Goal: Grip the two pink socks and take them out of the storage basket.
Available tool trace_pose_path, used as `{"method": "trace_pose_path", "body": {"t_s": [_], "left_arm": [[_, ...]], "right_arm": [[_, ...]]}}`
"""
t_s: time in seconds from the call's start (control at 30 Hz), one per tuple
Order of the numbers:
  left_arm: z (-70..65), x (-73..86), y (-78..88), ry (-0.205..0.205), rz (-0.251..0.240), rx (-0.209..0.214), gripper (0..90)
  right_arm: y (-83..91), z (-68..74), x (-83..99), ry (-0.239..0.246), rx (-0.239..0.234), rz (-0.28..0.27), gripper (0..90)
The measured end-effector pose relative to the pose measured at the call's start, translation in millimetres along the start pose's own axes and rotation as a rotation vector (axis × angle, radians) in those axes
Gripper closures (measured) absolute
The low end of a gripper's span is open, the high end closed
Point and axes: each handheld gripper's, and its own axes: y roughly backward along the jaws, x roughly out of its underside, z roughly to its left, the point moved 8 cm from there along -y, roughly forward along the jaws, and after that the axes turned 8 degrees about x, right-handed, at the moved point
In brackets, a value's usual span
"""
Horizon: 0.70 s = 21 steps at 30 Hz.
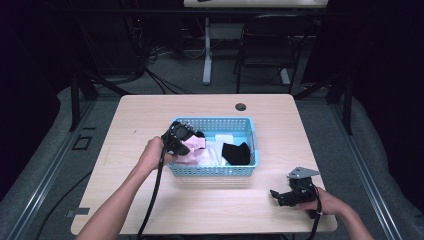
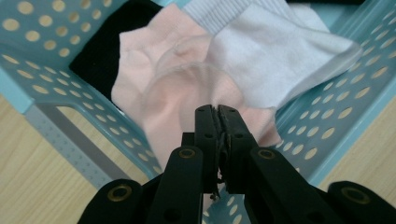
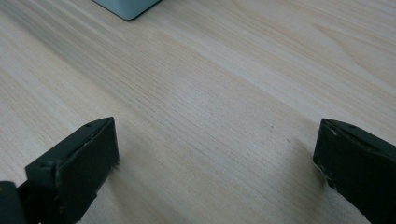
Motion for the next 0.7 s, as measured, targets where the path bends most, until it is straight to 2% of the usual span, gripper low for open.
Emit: {"method": "trace_pose_path", "body": {"t_s": [0.4,0.7], "left_arm": [[-0.3,-7.4,25.4,0.013,-0.067,0.010,86.3],[0.1,-9.8,37.1,0.005,-0.085,0.017,86.4]], "right_arm": [[0.0,0.0,0.0,0.000,0.000,0.000,0.0],[-0.2,-0.2,0.0,0.000,0.000,-0.001,0.0]]}}
